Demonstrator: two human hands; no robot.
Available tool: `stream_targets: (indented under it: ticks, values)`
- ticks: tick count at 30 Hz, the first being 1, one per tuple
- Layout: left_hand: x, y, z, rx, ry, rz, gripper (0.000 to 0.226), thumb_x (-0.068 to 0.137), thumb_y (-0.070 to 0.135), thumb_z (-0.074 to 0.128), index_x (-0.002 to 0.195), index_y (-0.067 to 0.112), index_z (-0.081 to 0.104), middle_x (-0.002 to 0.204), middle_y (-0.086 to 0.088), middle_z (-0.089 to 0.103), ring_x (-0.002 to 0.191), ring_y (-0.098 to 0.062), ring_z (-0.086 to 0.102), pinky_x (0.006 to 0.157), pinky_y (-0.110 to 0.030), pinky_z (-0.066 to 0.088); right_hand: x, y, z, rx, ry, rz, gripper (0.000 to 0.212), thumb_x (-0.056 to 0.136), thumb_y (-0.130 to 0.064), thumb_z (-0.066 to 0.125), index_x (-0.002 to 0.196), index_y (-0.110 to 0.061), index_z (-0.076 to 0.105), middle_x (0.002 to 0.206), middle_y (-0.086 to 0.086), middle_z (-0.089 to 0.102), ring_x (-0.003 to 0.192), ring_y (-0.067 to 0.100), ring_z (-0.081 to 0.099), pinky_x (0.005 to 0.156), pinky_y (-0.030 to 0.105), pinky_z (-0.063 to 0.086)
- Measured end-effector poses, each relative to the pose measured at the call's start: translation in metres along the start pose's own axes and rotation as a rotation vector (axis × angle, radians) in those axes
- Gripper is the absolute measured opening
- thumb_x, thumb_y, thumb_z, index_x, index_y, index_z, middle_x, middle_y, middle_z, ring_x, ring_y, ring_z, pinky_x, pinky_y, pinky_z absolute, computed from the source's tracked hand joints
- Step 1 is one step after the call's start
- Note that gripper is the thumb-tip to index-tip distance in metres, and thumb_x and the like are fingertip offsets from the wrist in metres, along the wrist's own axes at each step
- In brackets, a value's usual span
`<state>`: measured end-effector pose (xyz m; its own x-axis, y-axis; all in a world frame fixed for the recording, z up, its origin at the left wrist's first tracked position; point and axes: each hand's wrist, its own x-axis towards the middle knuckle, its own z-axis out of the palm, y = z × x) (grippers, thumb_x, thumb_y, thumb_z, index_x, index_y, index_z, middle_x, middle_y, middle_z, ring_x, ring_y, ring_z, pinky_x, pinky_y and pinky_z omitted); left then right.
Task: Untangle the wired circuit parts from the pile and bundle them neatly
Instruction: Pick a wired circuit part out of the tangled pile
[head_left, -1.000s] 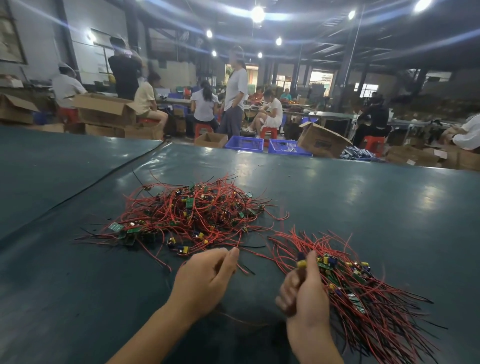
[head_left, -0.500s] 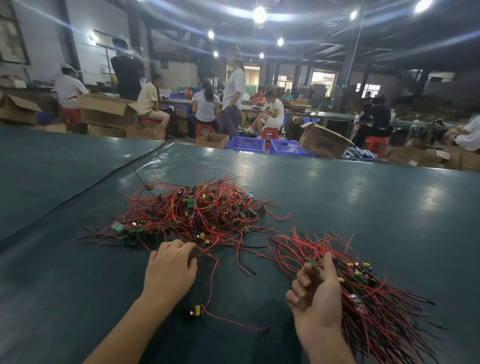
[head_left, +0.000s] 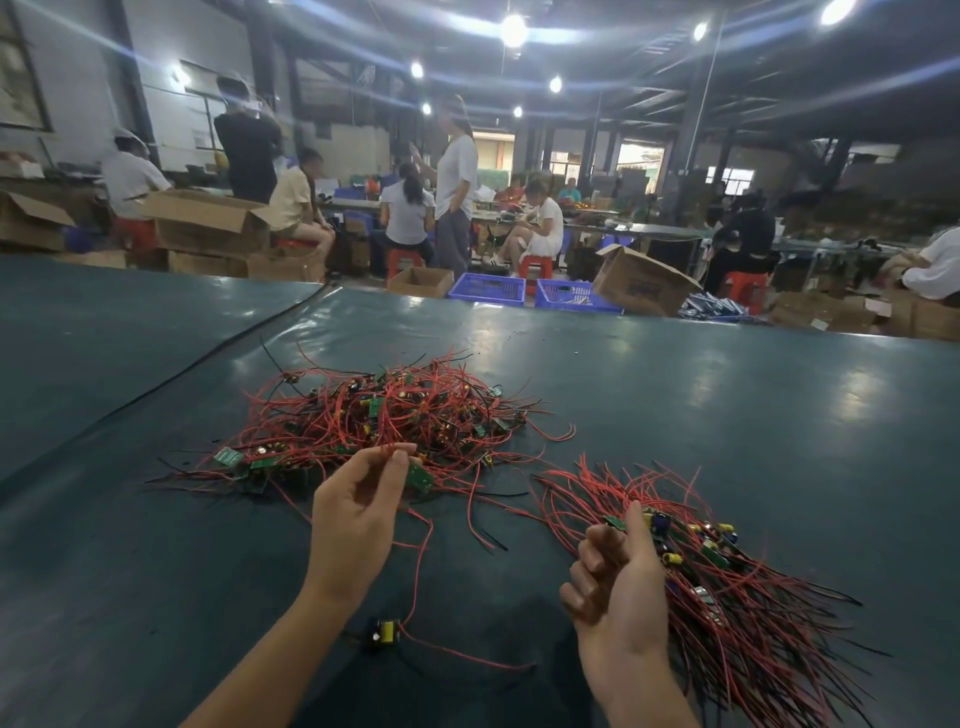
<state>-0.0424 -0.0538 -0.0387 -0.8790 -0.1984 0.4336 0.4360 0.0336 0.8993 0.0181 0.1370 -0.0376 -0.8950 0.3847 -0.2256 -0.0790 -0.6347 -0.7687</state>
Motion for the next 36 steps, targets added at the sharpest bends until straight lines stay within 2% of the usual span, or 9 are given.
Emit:
stream_targets:
  ticks: [4, 8, 10, 14, 17, 22, 28, 32, 36]
  values:
    - [-0.008, 0.009, 0.014, -0.416, -0.048, -0.338, 0.018, 0.077, 0.025, 0.062, 0.087, 0.018, 0.075, 0.086, -0.001, 0.074, 0.072, -0.011, 0.069, 0.056, -0.022, 0.056, -0.001, 0.006, 0.002, -0.197, -0.089, -0.055, 0.05, 0.075, -0.059, 0.06, 0.064, -0.01, 0.069, 0.053, -0.003, 0.04, 0.041, 0.008, 0.029, 0.036, 0.02, 0.023]
    - [-0.018, 0.012, 0.024, -0.548, -0.161, -0.481, 0.021, 0.076, 0.02, 0.064, 0.093, 0.01, 0.07, 0.078, -0.005, 0.073, 0.064, -0.014, 0.069, 0.054, -0.021, 0.055, -0.008, 0.019, 0.009, -0.497, -0.216, -0.209, 0.065, 0.065, -0.061, 0.067, 0.07, 0.003, 0.07, 0.058, 0.006, 0.045, 0.044, 0.009, 0.03, 0.042, 0.019, 0.027]
    - [-0.022, 0.011, 0.027, -0.551, -0.223, -0.511, 0.023, 0.076, 0.02, 0.066, 0.094, 0.008, 0.069, 0.083, -0.01, 0.073, 0.064, -0.014, 0.069, 0.056, -0.022, 0.055, -0.012, 0.024, 0.012, -0.543, -0.259, -0.264, 0.055, 0.062, -0.062, 0.065, 0.065, -0.007, 0.074, 0.051, 0.0, 0.046, 0.043, 0.006, 0.034, 0.044, 0.018, 0.029]
    - [-0.027, 0.01, 0.03, -0.495, -0.317, -0.537, 0.024, 0.07, 0.025, 0.073, 0.087, 0.008, 0.072, 0.087, -0.015, 0.073, 0.069, -0.018, 0.07, 0.056, -0.024, 0.055, -0.011, 0.025, 0.015, -0.537, -0.287, -0.312, 0.024, 0.072, -0.046, 0.062, 0.062, -0.032, 0.078, 0.051, -0.006, 0.064, 0.045, 0.001, 0.055, 0.048, 0.013, 0.041]
    - [-0.028, 0.009, 0.031, -0.397, -0.265, -0.529, 0.026, 0.065, 0.031, 0.076, 0.079, 0.008, 0.075, 0.081, -0.014, 0.073, 0.072, -0.021, 0.072, 0.055, -0.023, 0.055, -0.008, 0.026, 0.012, -0.534, -0.239, -0.326, 0.027, 0.074, -0.047, 0.061, 0.059, -0.03, 0.076, 0.044, -0.007, 0.057, 0.039, 0.0, 0.049, 0.043, 0.011, 0.036]
    - [-0.027, 0.01, 0.033, -0.381, -0.251, -0.523, 0.025, 0.073, 0.027, 0.068, 0.078, 0.004, 0.076, 0.077, -0.015, 0.073, 0.065, -0.022, 0.071, 0.051, -0.022, 0.054, -0.003, 0.029, 0.01, -0.527, -0.127, -0.265, 0.039, 0.07, -0.055, 0.063, 0.053, -0.021, 0.071, 0.042, -0.006, 0.046, 0.04, 0.007, 0.038, 0.044, 0.021, 0.032]
    - [-0.028, 0.012, 0.033, -0.34, -0.271, -0.48, 0.03, 0.073, 0.029, 0.067, 0.082, 0.0, 0.07, 0.076, -0.017, 0.073, 0.06, -0.02, 0.069, 0.049, -0.022, 0.053, -0.002, 0.029, 0.011, -0.435, -0.082, -0.151, 0.041, 0.073, -0.048, 0.068, 0.057, -0.01, 0.064, 0.044, 0.003, 0.043, 0.036, 0.011, 0.035, 0.037, 0.02, 0.03]
    - [-0.029, 0.015, 0.027, -0.324, -0.374, -0.474, 0.029, 0.068, 0.036, 0.073, 0.08, 0.01, 0.072, 0.079, -0.023, 0.072, 0.061, -0.024, 0.069, 0.05, -0.024, 0.052, 0.0, 0.029, 0.009, -0.402, -0.074, -0.112, 0.043, 0.084, -0.046, 0.067, 0.074, -0.005, 0.072, 0.069, 0.014, 0.066, 0.062, 0.029, 0.058, 0.061, 0.039, 0.05]
    - [-0.029, 0.014, 0.026, -0.214, -0.449, -0.409, 0.027, 0.078, 0.041, 0.062, 0.087, 0.021, 0.076, 0.074, -0.02, 0.072, 0.061, -0.024, 0.069, 0.053, -0.024, 0.053, -0.002, 0.027, 0.011, -0.396, -0.056, -0.098, 0.038, 0.089, -0.047, 0.06, 0.072, -0.017, 0.076, 0.08, 0.006, 0.076, 0.072, 0.029, 0.07, 0.058, 0.036, 0.053]
